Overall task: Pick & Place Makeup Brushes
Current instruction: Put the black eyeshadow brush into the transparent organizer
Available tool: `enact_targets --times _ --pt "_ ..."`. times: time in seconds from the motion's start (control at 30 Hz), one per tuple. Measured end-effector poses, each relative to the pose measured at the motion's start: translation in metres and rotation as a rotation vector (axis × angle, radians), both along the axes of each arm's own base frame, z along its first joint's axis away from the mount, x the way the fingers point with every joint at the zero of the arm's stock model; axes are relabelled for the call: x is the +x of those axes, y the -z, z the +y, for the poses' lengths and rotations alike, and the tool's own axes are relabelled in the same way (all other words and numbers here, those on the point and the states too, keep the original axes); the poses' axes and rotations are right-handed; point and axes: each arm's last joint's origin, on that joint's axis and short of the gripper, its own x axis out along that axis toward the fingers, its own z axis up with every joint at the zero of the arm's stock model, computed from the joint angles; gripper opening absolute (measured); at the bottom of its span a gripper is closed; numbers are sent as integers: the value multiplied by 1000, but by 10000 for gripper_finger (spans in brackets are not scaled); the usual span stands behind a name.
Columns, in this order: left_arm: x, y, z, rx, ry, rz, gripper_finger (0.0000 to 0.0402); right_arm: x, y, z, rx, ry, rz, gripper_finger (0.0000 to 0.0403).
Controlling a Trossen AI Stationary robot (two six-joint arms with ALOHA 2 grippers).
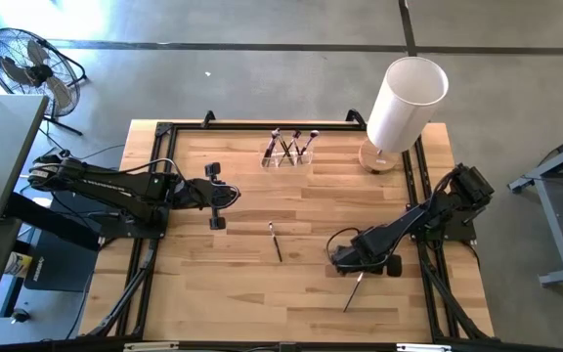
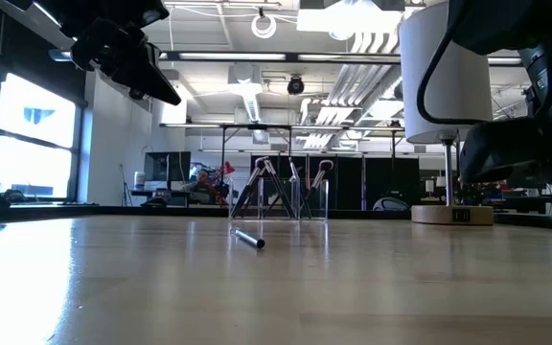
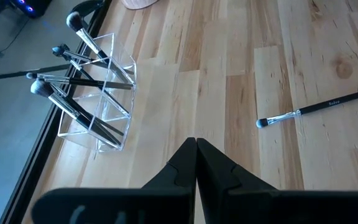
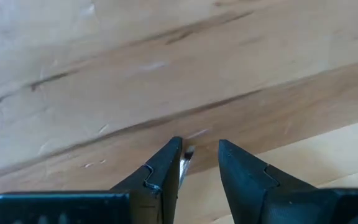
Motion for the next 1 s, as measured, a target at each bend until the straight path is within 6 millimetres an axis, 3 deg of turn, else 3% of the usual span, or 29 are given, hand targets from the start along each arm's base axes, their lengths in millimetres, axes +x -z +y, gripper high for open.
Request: enact_targets --times 0.23,0.7,1.0 --pt "0 0 0 0 0 0 1 7 0 5 76 0 -59 106" --pt "0 0 0 -3 2 0 1 2 2 1 -35 -32 -25 59" --pt "0 1 -1 -14 18 6 1 1 8 2 -62 -40 -1 70"
